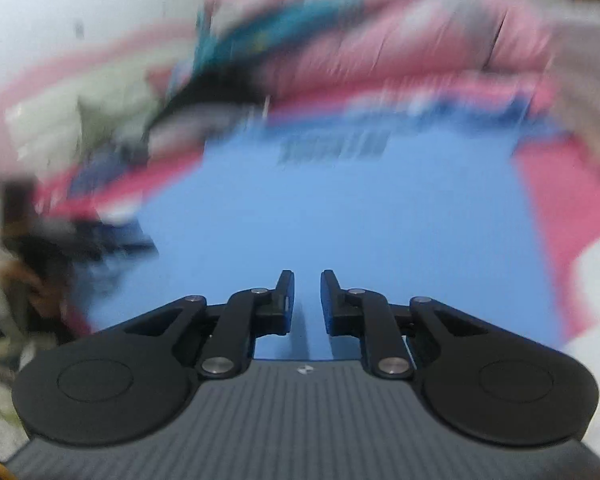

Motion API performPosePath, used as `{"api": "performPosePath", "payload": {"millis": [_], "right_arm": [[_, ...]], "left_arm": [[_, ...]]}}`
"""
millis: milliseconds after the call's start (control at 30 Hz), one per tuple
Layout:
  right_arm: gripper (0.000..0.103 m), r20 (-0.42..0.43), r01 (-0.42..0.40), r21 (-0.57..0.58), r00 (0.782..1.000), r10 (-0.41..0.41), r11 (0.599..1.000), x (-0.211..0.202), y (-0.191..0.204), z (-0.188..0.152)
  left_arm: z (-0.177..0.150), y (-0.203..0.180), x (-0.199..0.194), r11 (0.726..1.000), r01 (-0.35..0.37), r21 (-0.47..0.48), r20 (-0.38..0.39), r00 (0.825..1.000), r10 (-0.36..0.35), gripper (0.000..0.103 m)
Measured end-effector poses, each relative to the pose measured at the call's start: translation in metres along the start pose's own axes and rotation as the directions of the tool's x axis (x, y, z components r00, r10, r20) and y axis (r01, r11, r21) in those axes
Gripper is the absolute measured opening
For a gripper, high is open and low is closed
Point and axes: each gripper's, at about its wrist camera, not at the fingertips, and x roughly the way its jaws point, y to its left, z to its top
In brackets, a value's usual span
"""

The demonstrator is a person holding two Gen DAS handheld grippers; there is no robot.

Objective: Fold clothes

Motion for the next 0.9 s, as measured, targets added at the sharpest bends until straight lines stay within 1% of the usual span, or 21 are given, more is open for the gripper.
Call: {"api": "performPosePath", "payload": {"millis": [33, 67, 133, 200, 233, 267, 333, 400, 467, 533, 567, 600, 633, 700, 733, 800, 900], "right_arm": [[0.015, -0.009, -0.024, -0.008, 1.0, 0.024, 1.0, -0.006, 0.004, -0.004], [0.018, -0.018, -0.047, -0.015, 0.999, 0.047, 0.999, -0.012, 0.008, -0.008], [0.021, -0.037, -0.095, -0.029, 0.995, 0.094, 0.995, -0.025, 0.015, -0.016], [0.022, -0.058, -0.096, -0.04, 0.994, 0.093, 0.995, -0.033, 0.016, -0.007], [0.022, -0.059, -0.077, -0.048, 0.995, 0.075, 0.996, -0.037, 0.016, 0.0], [0.022, -0.048, -0.055, -0.055, 0.997, 0.053, 0.997, -0.04, 0.015, 0.011], [0.022, -0.002, -0.028, -0.054, 1.0, 0.028, 0.998, -0.034, 0.006, 0.045], [0.022, 0.046, -0.008, -0.04, 0.999, 0.01, 0.999, -0.021, -0.008, 0.079], [0.022, 0.094, 0.011, -0.024, 0.996, -0.009, 1.0, -0.007, -0.021, 0.114], [0.022, 0.101, 0.054, -0.038, 0.994, -0.049, 0.998, 0.022, -0.036, 0.148], [0.022, 0.096, 0.076, -0.042, 0.993, -0.071, 0.996, 0.039, -0.045, 0.162], [0.022, 0.081, 0.096, -0.04, 0.992, -0.092, 0.995, 0.058, -0.053, 0.176], [0.022, 0.054, 0.114, -0.033, 0.992, -0.112, 0.993, 0.083, -0.064, 0.187], [0.022, -0.008, 0.149, -0.012, 0.989, -0.15, 0.989, 0.134, -0.089, 0.203], [0.021, -0.037, 0.168, 0.001, 0.985, -0.168, 0.986, 0.156, -0.099, 0.209], [0.02, -0.088, 0.204, 0.029, 0.976, -0.201, 0.979, 0.198, -0.123, 0.216], [0.019, -0.135, 0.213, 0.059, 0.97, -0.204, 0.975, 0.245, -0.152, 0.223]], "left_arm": [[-0.002, 0.005, -0.01, 1.0, 0.001, -0.013, -0.008, 1.0, -0.001, 0.089], [-0.002, 0.01, -0.02, 1.0, 0.002, -0.027, -0.013, 1.0, -0.003, 0.089], [0.011, 0.022, -0.033, 0.999, 0.0, -0.047, 0.004, 1.0, 0.0, 0.089], [0.031, 0.033, -0.042, 0.998, -0.009, -0.056, 0.035, 0.999, 0.011, 0.09], [0.045, 0.037, -0.041, 0.999, -0.014, -0.049, 0.055, 0.998, 0.017, 0.09], [0.06, 0.039, -0.036, 0.999, -0.02, -0.041, 0.075, 0.997, 0.023, 0.091], [0.09, 0.043, -0.022, 0.999, -0.032, -0.024, 0.101, 0.994, 0.035, 0.091], [0.12, 0.044, 0.005, 0.999, -0.052, 0.004, 0.098, 0.994, 0.051, 0.091], [0.145, 0.042, 0.037, 0.997, -0.06, 0.057, 0.095, 0.994, 0.054, 0.09], [0.167, 0.041, 0.075, 0.995, -0.041, 0.088, 0.07, 0.997, 0.035, 0.086], [0.176, 0.044, 0.097, 0.996, -0.024, 0.087, 0.043, 0.999, 0.021, 0.08], [0.184, 0.046, 0.119, 0.996, -0.012, 0.085, 0.017, 1.0, 0.01, 0.07], [0.191, 0.049, 0.141, 0.997, -0.011, 0.078, -0.008, 1.0, 0.012, 0.064], [0.201, 0.054, 0.181, 0.998, -0.011, 0.057, -0.053, 0.998, 0.014, 0.05], [0.206, 0.059, 0.199, 0.999, -0.004, 0.042, -0.073, 0.997, 0.007, 0.047], [0.212, 0.07, 0.231, 1.0, 0.021, 0.016, -0.1, 0.995, -0.02, 0.033], [0.221, 0.087, 0.274, 0.998, 0.055, -0.012, -0.129, 0.99, -0.057, 0.029]]}}
